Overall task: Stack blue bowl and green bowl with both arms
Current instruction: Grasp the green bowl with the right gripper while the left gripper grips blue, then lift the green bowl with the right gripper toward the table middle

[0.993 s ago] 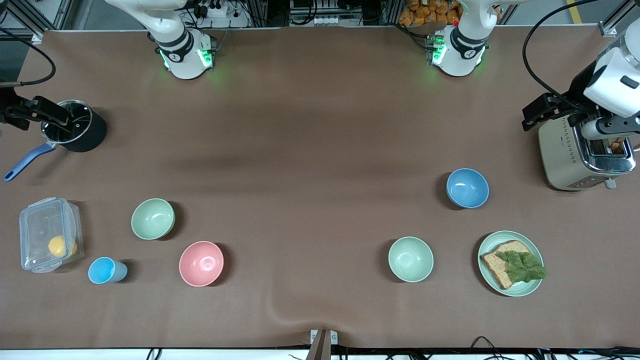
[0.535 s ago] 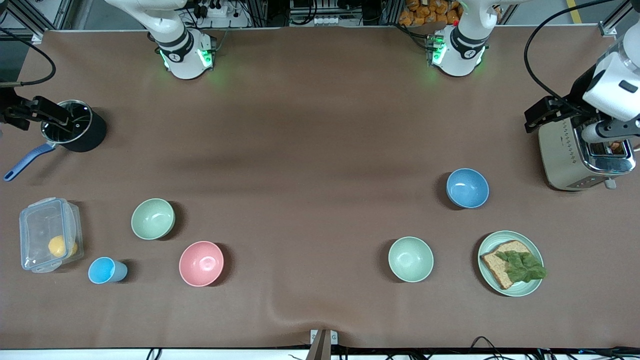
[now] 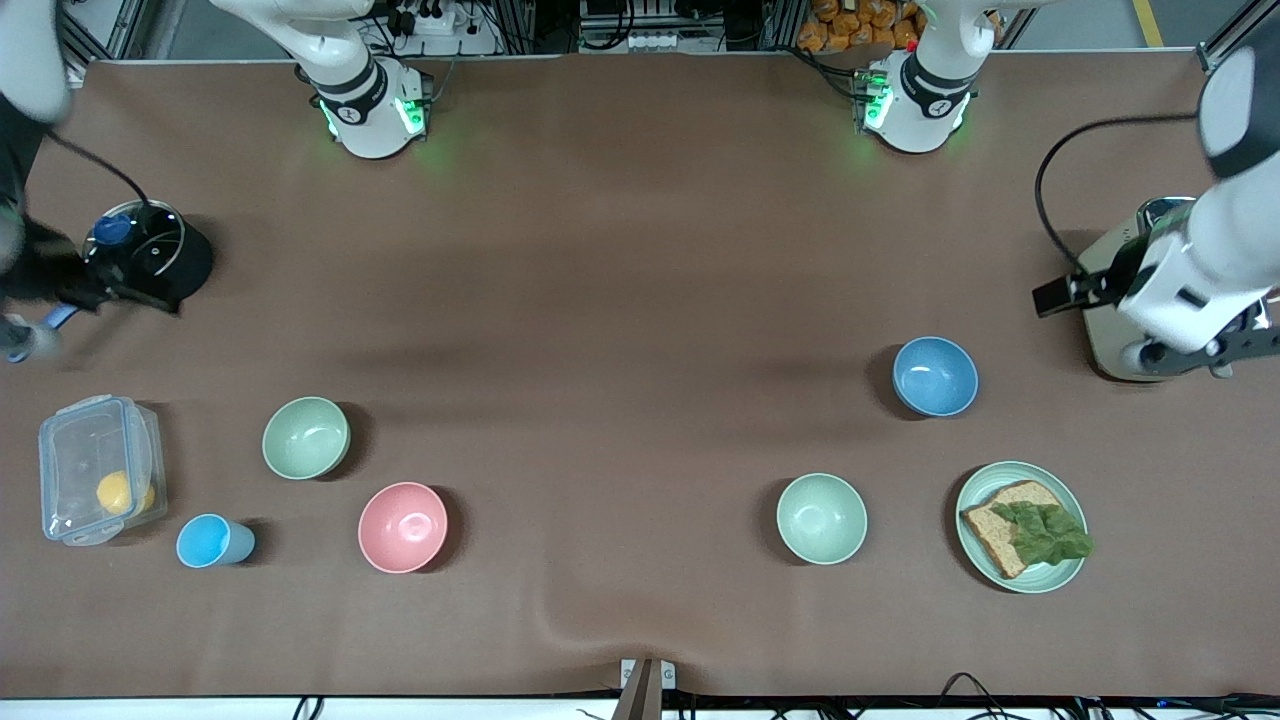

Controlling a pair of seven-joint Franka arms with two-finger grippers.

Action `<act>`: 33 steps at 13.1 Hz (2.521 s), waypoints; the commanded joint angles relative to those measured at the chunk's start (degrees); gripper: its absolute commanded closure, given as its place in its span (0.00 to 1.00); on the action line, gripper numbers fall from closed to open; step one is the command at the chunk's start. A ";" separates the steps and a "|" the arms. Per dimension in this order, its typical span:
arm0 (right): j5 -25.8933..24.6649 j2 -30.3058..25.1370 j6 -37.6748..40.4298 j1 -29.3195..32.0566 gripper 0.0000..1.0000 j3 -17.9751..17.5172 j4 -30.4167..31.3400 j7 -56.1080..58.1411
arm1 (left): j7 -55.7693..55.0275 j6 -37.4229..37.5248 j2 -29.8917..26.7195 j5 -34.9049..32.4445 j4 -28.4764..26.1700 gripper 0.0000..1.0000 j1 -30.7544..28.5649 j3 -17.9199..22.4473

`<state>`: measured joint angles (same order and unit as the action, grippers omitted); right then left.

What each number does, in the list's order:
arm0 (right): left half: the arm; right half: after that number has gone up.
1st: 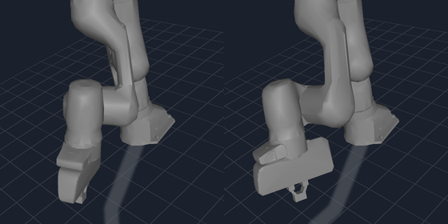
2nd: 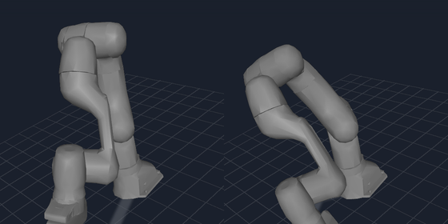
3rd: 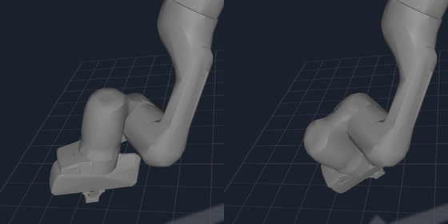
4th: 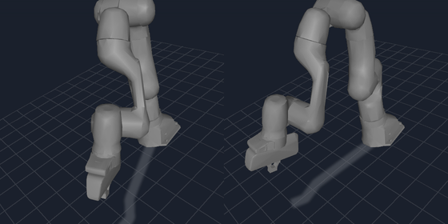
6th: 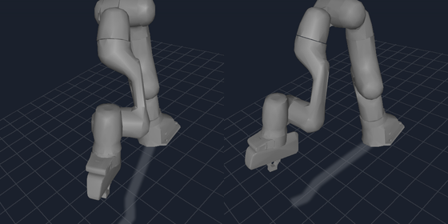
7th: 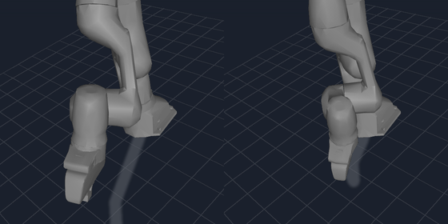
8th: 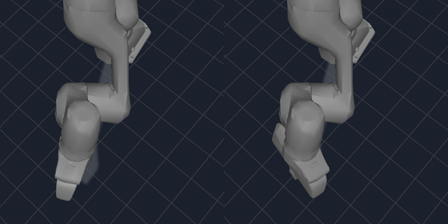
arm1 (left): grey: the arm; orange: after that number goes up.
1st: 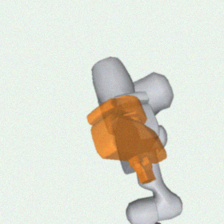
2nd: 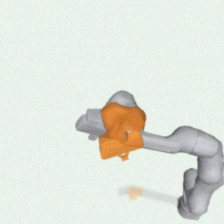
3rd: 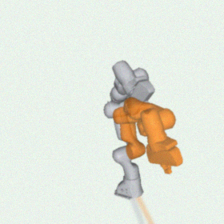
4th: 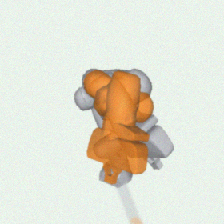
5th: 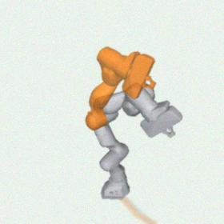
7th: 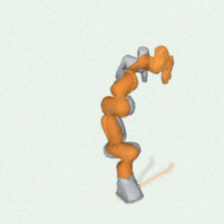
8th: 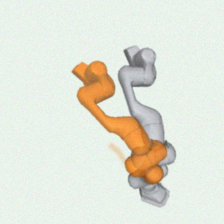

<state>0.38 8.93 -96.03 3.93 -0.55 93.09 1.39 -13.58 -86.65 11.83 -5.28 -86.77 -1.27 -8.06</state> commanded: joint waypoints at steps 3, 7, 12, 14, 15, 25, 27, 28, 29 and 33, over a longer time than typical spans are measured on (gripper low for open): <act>0.76 12.05 -15.31 0.37 0.00 -0.86 6.13 7.98 | -0.75 -11.58 0.21 -1.23 -9.62 0.00 -2.34 -0.38; 0.41 18.49 -25.32 2.83 0.00 -0.77 8.41 21.61 | -2.76 -26.43 -0.05 -1.23 -21.83 0.00 -2.34 -0.38; 0.15 22.53 -35.27 2.93 0.00 -0.77 10.53 26.28 | -3.12 -43.13 1.17 -1.32 -34.15 0.00 -3.74 -0.20; -0.11 23.76 -36.51 2.66 0.00 -0.77 10.53 27.35 | -3.12 -49.64 3.28 -1.32 -37.67 0.00 -3.92 -0.20; -0.29 24.81 -37.03 2.40 0.00 -0.77 10.53 27.87 | -3.12 -52.46 4.42 -1.32 -38.99 0.00 -4.79 -0.20; -1.52 25.01 -42.84 2.05 1.00 -0.77 11.06 36.23 | -2.86 -54.59 7.33 -3.16 -39.62 0.00 -5.50 -0.11; -1.17 22.03 -39.18 2.13 1.00 -0.77 10.88 35.35 | -2.86 -54.68 7.59 -3.16 -39.62 0.00 -5.50 -0.11; -0.91 20.27 -36.36 2.31 1.00 -0.77 10.80 33.95 | -2.86 -54.68 7.86 -3.25 -39.53 0.01 -5.50 -0.11; -0.73 18.60 -34.42 2.22 1.00 -0.85 10.88 31.77 | -2.86 -54.68 8.29 -3.34 -39.44 0.12 -5.50 -0.11; 1.80 15.78 -31.24 -0.85 1.00 -1.82 10.79 21.57 | -3.64 -53.46 8.12 -3.34 -38.22 1.00 -5.24 -0.20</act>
<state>0.26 26.55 -127.63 5.04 -1.95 102.56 27.42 -15.68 -140.58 20.04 -6.85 -126.01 -6.34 -7.94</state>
